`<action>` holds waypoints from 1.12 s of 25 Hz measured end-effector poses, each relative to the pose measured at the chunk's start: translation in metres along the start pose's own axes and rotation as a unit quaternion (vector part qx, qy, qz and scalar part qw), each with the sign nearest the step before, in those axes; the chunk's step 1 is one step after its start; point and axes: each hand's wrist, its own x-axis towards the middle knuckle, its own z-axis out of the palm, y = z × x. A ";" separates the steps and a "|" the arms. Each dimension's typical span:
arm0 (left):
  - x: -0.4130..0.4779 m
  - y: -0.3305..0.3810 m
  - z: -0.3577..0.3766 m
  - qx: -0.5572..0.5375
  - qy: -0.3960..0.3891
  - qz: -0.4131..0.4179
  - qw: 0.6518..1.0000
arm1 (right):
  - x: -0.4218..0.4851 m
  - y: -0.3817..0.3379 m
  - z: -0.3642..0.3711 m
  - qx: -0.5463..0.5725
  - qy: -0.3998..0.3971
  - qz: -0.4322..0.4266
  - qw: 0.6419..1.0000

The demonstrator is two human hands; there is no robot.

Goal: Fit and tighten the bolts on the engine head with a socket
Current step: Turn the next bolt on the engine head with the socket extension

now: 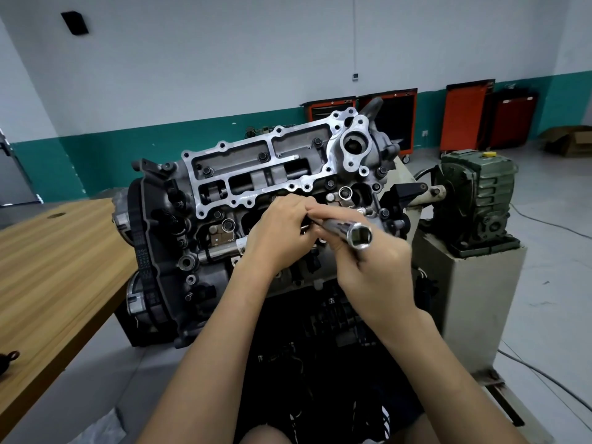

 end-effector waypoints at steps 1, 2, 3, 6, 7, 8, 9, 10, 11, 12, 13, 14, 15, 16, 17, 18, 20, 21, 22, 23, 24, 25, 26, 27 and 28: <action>0.001 0.000 0.000 0.001 -0.005 0.008 1.000 | 0.002 0.002 -0.002 0.001 0.018 0.007 1.000; 0.002 0.001 0.000 0.006 -0.011 0.012 1.000 | 0.004 0.003 -0.004 0.011 0.037 0.017 0.999; 0.002 0.000 0.001 0.015 -0.017 0.013 1.000 | 0.004 0.003 -0.006 0.022 0.048 0.023 0.998; 0.001 -0.001 0.002 0.019 -0.015 0.020 1.000 | 0.000 -0.001 -0.005 0.033 0.011 0.025 0.999; 0.000 0.000 0.001 0.009 -0.006 0.018 1.000 | -0.001 -0.002 -0.003 0.029 -0.014 0.018 0.999; 0.000 0.001 0.000 -0.001 0.001 0.014 1.000 | -0.001 0.000 -0.003 0.018 -0.026 0.009 0.999; 0.000 0.002 -0.001 -0.004 0.001 0.011 1.000 | 0.001 0.002 -0.004 0.011 -0.022 0.005 1.000; 0.000 0.002 -0.001 0.004 -0.007 0.011 1.000 | 0.003 0.004 -0.006 0.013 -0.004 0.009 1.000; 0.001 0.002 -0.001 0.019 -0.016 0.012 1.000 | 0.004 0.004 -0.007 0.025 0.018 0.019 0.999; 0.001 0.001 0.000 0.031 -0.023 0.011 0.999 | 0.004 0.003 -0.007 0.038 0.035 0.028 0.998; 0.001 0.000 0.000 0.033 -0.025 0.010 0.999 | 0.003 0.002 -0.007 0.048 0.040 0.031 0.998; 0.001 0.000 0.000 0.026 -0.023 0.008 0.999 | 0.001 0.000 -0.006 0.045 0.031 0.024 0.998; 0.000 0.001 -0.001 0.013 -0.016 0.007 1.000 | -0.001 -0.001 -0.004 0.035 0.011 0.015 0.999; 0.000 0.002 -0.002 -0.001 -0.009 0.007 1.000 | -0.002 -0.002 -0.003 0.021 -0.008 0.005 1.000; 0.000 0.003 -0.002 -0.009 -0.004 0.008 1.000 | -0.002 -0.001 -0.002 0.008 -0.017 -0.002 1.000; 0.000 0.004 -0.004 -0.008 -0.006 0.009 1.000 | 0.000 0.002 -0.003 0.006 -0.009 -0.001 1.000; 0.001 0.004 -0.003 0.026 -0.026 0.011 0.999 | 0.003 0.003 -0.005 0.039 0.030 0.025 0.998; 0.001 0.002 -0.002 0.038 -0.032 0.009 0.999 | 0.003 0.002 -0.005 0.053 0.045 0.032 0.997; 0.001 0.001 -0.002 0.038 -0.031 0.008 0.999 | 0.002 0.001 -0.005 0.056 0.049 0.031 0.997; 0.000 0.001 -0.002 0.025 -0.024 0.004 0.999 | 0.001 -0.001 -0.003 0.048 0.037 0.023 0.998; -0.001 0.002 -0.003 0.012 -0.014 0.000 1.000 | 0.000 -0.003 0.000 0.037 0.015 0.012 0.999; -0.002 0.002 -0.003 0.008 -0.008 -0.001 1.000 | -0.001 -0.005 0.002 0.024 -0.004 -0.003 1.000; -0.002 0.003 -0.004 0.013 -0.007 0.002 1.000 | 0.000 -0.004 0.002 0.011 -0.011 -0.017 1.000; -0.001 0.004 -0.004 0.022 -0.012 0.006 1.000 | 0.002 -0.002 0.000 0.001 -0.003 -0.024 1.000; 0.000 0.004 -0.004 0.030 -0.018 0.007 0.999 | 0.003 0.001 -0.002 0.001 0.016 -0.020 1.000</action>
